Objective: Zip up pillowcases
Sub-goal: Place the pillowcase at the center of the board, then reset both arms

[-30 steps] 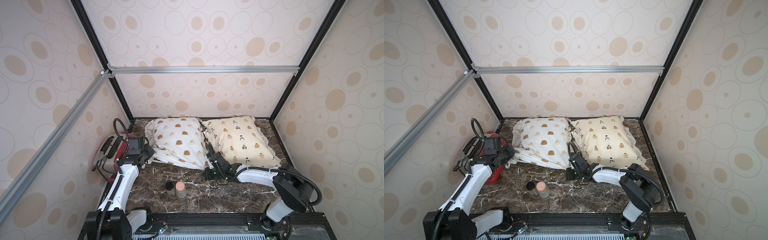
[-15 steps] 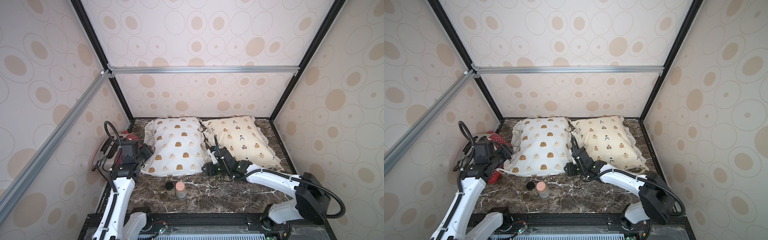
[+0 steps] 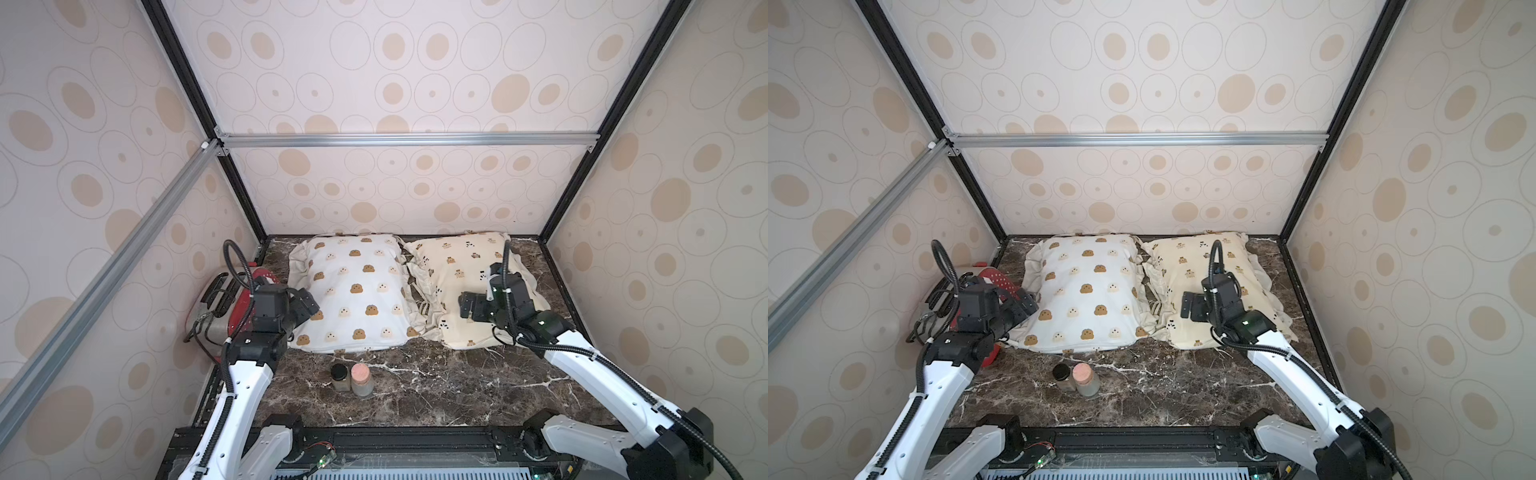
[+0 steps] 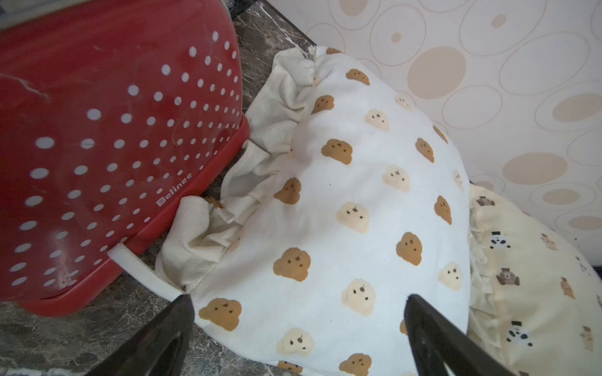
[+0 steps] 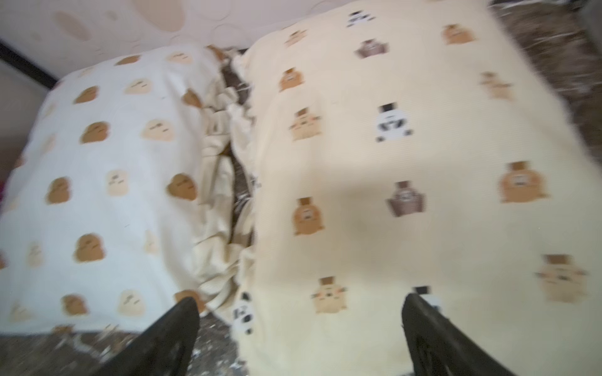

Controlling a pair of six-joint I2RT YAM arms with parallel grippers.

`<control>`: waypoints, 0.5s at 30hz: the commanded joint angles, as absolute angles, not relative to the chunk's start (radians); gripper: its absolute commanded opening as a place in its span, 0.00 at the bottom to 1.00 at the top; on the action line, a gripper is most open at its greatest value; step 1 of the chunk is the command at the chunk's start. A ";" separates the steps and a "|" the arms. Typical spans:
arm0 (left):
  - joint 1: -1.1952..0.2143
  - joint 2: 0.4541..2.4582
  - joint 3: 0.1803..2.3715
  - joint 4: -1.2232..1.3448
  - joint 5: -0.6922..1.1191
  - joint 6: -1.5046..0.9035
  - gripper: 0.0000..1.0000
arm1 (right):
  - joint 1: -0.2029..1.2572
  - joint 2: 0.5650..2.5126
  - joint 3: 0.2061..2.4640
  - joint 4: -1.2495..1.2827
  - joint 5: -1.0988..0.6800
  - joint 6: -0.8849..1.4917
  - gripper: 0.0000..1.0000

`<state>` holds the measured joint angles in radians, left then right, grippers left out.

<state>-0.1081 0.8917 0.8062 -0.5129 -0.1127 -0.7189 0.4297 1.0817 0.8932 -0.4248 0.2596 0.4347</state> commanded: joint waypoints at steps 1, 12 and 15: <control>-0.187 0.939 0.769 -0.433 -0.333 -0.687 0.99 | 0.359 1.074 0.828 -0.442 0.489 0.381 1.00; -0.219 1.173 0.623 0.093 -0.747 -0.196 0.99 | 0.079 1.218 0.585 0.085 0.616 0.212 1.00; -0.217 1.279 0.600 0.235 -0.757 -0.109 0.99 | 0.050 1.278 0.518 0.257 0.563 0.176 1.00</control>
<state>-0.2188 1.2163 0.6159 0.0090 -0.6716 -0.2768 0.0692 1.2419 0.5598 0.0391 0.5594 0.2478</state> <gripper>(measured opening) 0.994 0.996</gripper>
